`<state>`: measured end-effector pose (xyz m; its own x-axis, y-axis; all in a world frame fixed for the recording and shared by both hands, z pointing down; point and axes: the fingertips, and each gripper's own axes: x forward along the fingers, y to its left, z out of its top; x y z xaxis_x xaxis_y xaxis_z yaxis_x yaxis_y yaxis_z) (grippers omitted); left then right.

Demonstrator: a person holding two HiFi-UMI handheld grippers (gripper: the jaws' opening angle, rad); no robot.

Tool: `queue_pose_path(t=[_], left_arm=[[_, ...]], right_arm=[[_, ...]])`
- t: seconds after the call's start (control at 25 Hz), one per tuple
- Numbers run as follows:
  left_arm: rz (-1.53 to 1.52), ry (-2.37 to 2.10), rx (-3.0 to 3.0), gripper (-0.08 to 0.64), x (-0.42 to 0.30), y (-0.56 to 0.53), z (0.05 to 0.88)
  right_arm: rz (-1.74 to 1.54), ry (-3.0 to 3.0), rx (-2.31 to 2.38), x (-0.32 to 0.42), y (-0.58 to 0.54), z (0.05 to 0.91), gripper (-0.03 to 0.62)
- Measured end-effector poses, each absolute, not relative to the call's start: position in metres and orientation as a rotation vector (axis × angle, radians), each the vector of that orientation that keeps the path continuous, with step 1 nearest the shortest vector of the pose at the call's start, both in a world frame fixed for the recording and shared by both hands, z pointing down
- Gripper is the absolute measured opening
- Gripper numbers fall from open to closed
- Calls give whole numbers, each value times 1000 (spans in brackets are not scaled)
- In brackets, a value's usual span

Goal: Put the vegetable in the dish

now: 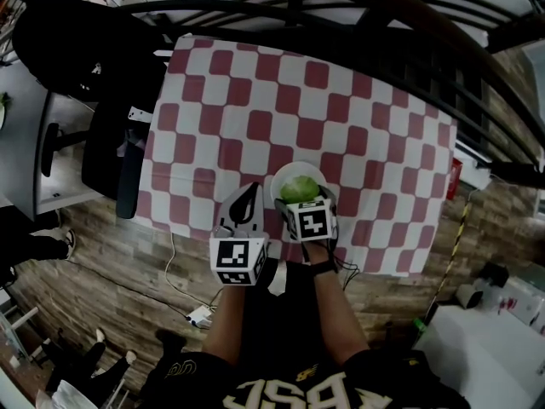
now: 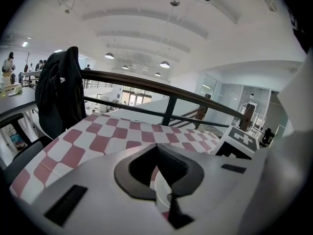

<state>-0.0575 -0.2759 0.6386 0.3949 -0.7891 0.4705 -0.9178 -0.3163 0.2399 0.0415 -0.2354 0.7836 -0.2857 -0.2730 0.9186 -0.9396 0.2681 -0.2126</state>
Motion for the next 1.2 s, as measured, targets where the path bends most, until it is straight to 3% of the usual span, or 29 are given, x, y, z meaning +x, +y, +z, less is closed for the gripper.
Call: queue_pose_path(t=[0.84,1.2], left_arm=[[384,-1482,2168,18,-59,-273,642],[359,-1509,2225,18,-61,-268,615]], right_arm=[[798,-1703,990,40,-244,796,511],[627,-1864,1144,36,-262,742,509]])
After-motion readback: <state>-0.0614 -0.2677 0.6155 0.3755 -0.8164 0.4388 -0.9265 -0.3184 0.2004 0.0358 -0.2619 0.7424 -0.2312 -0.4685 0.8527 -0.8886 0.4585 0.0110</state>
